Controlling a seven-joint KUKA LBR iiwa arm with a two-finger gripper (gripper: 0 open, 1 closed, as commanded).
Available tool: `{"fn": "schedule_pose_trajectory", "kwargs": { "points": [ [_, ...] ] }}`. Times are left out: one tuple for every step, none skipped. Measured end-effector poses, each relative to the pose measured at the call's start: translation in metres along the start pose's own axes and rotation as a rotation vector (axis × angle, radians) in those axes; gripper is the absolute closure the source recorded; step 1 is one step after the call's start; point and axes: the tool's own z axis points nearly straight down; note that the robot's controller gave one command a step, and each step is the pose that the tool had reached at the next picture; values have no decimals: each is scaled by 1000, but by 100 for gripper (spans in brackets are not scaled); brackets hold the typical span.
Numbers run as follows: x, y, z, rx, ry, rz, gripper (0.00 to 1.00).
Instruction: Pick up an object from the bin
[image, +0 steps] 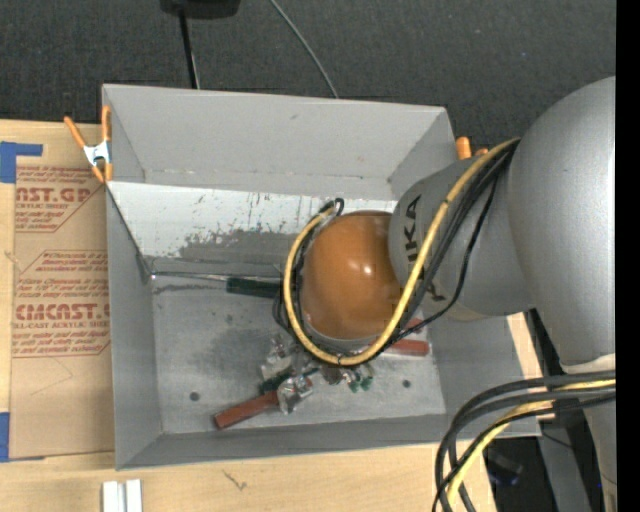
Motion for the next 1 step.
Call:
{"fn": "schedule_pose_trajectory", "kwargs": {
  "points": [
    [-1, 0, -15, 2, -4, 0, 100]
  ]
}}
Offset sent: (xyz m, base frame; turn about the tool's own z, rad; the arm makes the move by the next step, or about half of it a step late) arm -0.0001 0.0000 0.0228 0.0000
